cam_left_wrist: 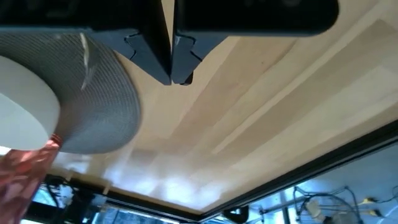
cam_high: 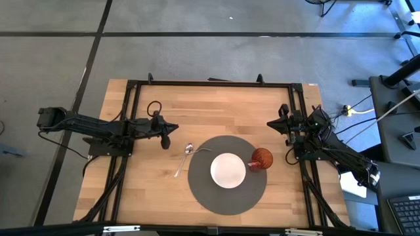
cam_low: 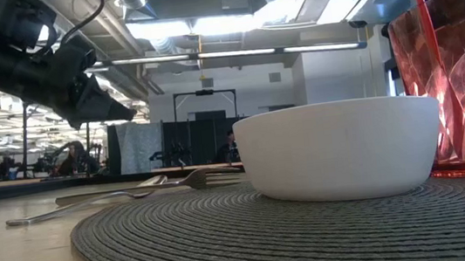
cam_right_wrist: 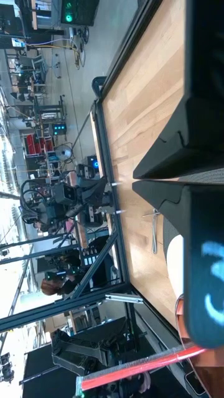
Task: Pick & Place Utensil
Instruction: Put the silver fork into the white bowl
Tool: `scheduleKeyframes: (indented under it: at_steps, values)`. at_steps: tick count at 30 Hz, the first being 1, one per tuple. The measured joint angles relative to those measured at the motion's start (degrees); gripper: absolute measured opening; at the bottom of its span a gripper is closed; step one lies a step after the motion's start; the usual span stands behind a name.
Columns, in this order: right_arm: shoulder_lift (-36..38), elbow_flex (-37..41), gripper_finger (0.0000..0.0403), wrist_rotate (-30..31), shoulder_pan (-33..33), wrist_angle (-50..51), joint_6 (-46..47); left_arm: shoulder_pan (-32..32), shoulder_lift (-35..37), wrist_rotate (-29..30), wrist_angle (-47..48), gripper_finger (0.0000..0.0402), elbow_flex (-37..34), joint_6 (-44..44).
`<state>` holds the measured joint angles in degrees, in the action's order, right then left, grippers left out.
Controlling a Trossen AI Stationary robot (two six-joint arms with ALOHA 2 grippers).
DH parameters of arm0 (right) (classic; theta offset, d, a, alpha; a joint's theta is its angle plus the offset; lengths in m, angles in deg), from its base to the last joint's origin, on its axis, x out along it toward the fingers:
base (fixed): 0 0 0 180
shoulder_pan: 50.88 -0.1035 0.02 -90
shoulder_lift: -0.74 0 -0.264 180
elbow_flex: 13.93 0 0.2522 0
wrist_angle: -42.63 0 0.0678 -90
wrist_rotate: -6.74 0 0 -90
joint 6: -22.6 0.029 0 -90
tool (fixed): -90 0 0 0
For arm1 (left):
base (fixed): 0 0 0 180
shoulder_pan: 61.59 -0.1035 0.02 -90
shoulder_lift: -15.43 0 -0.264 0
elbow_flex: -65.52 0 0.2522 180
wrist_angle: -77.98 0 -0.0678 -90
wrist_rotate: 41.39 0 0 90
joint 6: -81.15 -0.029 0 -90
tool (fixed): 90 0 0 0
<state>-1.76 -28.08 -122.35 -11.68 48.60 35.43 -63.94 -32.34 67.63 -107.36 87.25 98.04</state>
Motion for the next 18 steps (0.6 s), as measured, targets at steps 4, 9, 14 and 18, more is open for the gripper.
scheduleKeyframes:
  at_steps: [4,9,14,18]
  values:
    - [0.01,0.00,0.0017,0.00,0.00,0.00,0.00,0.00,0.00,1.02,0.98,0.0013,0.00,0.66]
    - [0.02,0.00,0.0016,0.00,0.02,-0.02,0.01,0.90,0.00,2.08,2.07,0.0018,0.00,1.27]
    - [0.02,0.00,0.0017,0.02,0.02,-0.04,-0.01,5.72,-0.26,3.21,7.11,0.0014,2.57,1.02]
    - [0.02,0.00,0.0016,0.02,0.00,-0.04,0.00,10.58,-3.05,8.28,11.18,0.0003,5.63,3.40]
